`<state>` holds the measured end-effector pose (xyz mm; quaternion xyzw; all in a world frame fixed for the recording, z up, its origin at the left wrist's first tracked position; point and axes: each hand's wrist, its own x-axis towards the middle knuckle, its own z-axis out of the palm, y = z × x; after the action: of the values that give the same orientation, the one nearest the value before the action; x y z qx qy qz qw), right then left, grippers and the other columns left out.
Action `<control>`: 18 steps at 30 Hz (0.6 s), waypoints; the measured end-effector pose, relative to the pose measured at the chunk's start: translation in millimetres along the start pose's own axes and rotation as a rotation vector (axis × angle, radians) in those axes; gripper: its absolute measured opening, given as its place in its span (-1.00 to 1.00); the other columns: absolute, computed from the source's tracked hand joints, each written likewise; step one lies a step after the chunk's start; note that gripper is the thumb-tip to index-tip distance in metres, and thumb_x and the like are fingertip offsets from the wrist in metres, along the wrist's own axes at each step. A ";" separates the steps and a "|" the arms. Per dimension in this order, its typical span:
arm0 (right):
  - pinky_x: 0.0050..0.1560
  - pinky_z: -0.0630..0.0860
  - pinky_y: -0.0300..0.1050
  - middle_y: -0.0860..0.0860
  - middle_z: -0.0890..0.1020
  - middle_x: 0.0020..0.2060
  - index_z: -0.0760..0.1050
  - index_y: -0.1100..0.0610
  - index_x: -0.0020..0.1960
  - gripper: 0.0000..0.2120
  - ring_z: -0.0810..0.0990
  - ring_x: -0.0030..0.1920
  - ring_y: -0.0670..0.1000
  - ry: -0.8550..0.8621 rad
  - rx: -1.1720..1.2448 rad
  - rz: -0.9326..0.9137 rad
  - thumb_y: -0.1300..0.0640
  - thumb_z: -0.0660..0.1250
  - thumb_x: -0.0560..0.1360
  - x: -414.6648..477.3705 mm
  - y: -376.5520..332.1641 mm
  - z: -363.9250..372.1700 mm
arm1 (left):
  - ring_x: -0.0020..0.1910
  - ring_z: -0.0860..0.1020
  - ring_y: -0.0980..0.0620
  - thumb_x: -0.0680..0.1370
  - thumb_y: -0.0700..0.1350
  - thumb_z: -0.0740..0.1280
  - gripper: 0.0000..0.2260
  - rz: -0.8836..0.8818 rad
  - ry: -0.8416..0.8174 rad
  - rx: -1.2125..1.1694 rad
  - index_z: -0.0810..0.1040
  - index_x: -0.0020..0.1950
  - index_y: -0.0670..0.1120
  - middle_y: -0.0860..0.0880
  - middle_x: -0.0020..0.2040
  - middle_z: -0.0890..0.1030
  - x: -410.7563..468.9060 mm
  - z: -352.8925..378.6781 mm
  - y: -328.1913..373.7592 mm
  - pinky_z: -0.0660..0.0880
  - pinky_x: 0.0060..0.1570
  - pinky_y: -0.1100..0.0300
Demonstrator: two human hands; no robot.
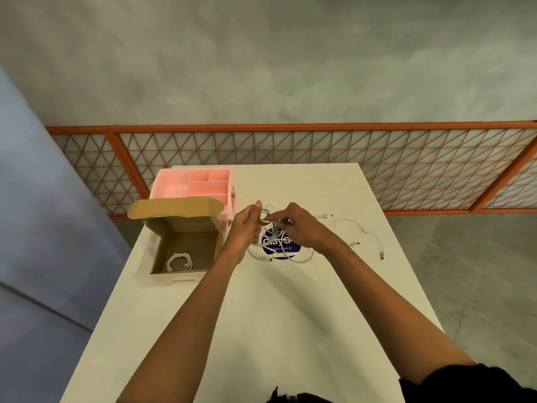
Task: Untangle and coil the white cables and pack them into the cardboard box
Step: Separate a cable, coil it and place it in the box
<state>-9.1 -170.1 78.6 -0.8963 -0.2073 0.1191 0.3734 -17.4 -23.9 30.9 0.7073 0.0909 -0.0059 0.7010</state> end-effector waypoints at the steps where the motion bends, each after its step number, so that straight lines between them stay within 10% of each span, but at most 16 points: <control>1: -0.32 0.30 -0.37 -0.05 0.47 -0.30 0.57 0.15 0.23 -0.68 0.39 -0.25 -0.01 -0.008 0.030 0.009 0.34 0.15 0.59 -1.1 0.2 -2.1 | -0.49 0.19 0.13 0.63 0.04 0.17 -0.70 0.000 0.002 0.009 0.35 -0.25 -0.06 0.10 -0.50 0.23 -0.2 -0.7 -0.8 0.17 -0.50 0.29; 7: 0.15 0.37 -0.15 0.03 0.56 0.12 0.61 0.04 0.15 -0.74 0.48 0.13 -0.05 -0.029 0.404 0.013 0.19 0.18 0.61 -7.1 6.6 -8.8 | -0.55 0.20 0.17 0.65 0.05 0.12 -0.70 0.067 0.020 0.111 0.49 -0.18 -0.04 0.09 -0.51 0.24 -2.1 0.8 -1.1 0.18 -0.53 0.32; 18: -0.02 0.48 -0.15 0.01 0.63 -0.07 0.54 0.09 -0.06 -0.72 0.59 -0.03 -0.02 0.046 1.082 0.290 0.22 0.07 0.65 -3.9 25.7 -15.2 | -0.55 0.16 0.18 0.68 -0.01 0.02 -0.67 -0.095 -0.294 -0.409 0.30 -0.25 -0.08 0.09 -0.50 0.23 -3.0 -3.2 10.0 0.15 -0.50 0.34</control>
<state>0.3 -197.6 70.9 -0.5988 0.0168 0.2390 0.7643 -19.3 -21.1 41.3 0.5373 0.0206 -0.1230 0.8341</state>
